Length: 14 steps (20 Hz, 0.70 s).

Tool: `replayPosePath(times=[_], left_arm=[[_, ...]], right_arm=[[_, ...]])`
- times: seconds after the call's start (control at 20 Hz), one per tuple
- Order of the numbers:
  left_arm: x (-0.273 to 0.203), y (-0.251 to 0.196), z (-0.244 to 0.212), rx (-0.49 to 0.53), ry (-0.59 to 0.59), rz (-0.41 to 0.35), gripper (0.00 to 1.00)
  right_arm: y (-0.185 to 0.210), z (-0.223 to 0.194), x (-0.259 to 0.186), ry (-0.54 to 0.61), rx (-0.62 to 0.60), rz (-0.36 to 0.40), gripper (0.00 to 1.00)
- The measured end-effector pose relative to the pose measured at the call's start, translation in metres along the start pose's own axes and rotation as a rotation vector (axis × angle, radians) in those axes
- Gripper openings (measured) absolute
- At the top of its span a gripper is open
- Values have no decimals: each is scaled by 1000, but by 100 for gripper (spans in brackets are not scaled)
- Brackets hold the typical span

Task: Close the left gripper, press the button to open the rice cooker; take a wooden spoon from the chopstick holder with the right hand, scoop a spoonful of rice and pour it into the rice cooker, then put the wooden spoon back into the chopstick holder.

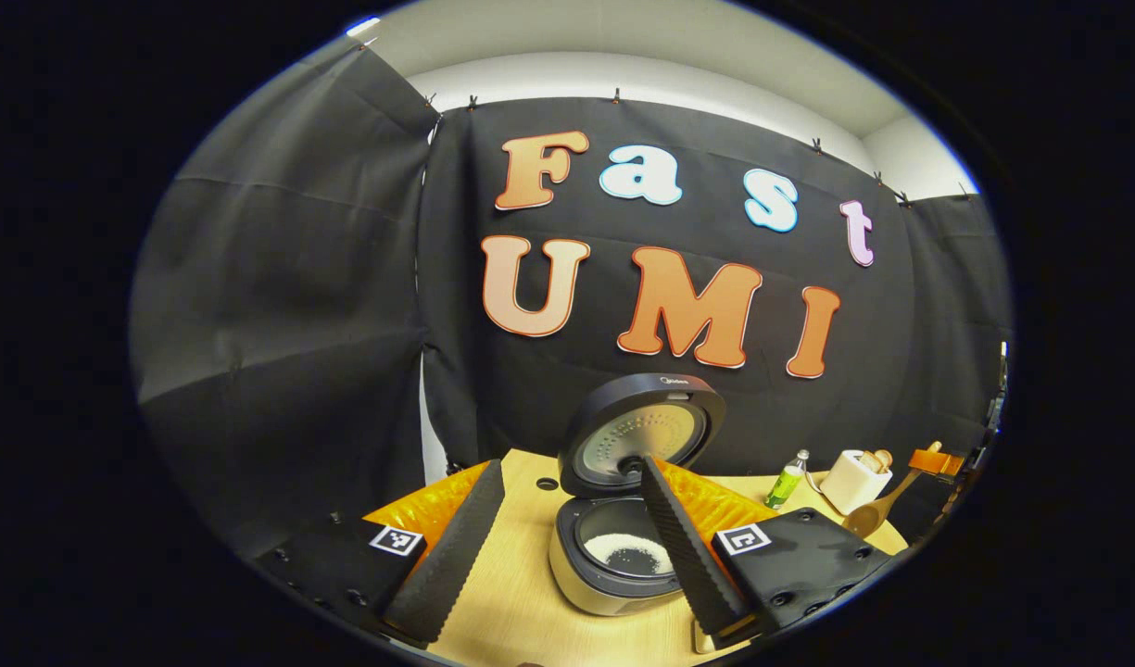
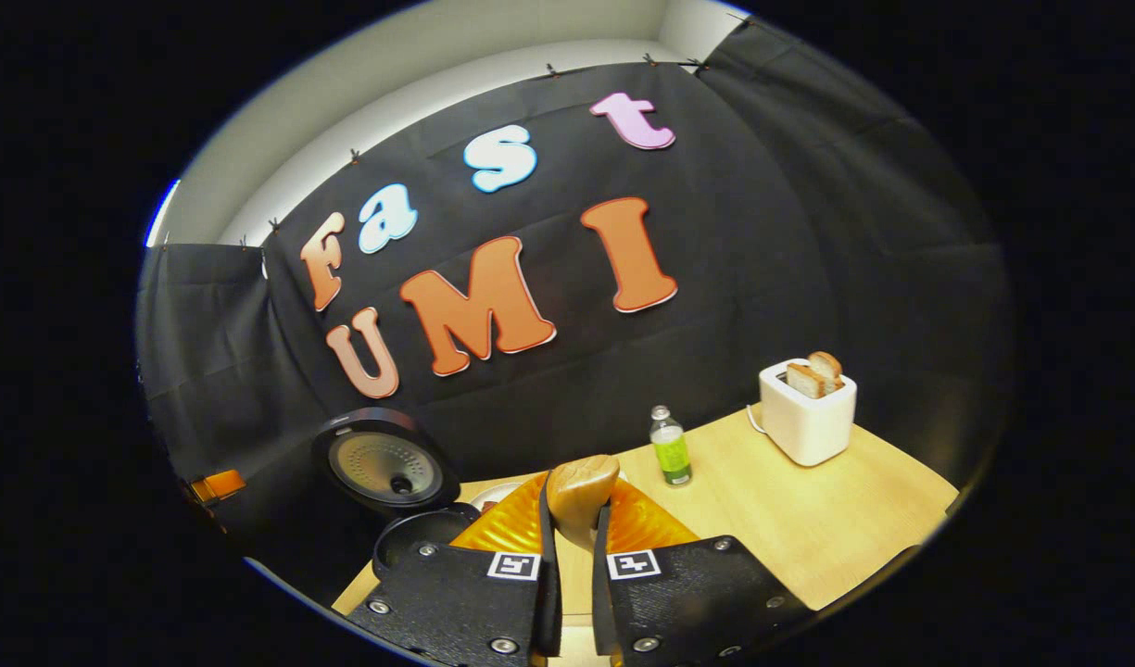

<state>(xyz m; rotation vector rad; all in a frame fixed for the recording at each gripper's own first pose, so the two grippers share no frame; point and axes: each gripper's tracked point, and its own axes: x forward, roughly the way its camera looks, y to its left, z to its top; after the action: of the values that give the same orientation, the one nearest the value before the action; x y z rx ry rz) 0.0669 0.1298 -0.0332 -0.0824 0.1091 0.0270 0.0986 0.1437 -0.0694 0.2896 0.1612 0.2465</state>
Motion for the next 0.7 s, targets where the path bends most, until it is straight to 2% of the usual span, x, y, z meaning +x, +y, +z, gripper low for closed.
replayPosePath(times=[0.3, 0.7], left_arm=[[-9, -16, -2, 10, -8, 23, 99], [-25, -16, -10, 38, 17, 74, 100]], right_arm=[[-60, -26, -5, 38, 38, -86, 12], [-96, -89, 22, 141, 101, -120, 12]])
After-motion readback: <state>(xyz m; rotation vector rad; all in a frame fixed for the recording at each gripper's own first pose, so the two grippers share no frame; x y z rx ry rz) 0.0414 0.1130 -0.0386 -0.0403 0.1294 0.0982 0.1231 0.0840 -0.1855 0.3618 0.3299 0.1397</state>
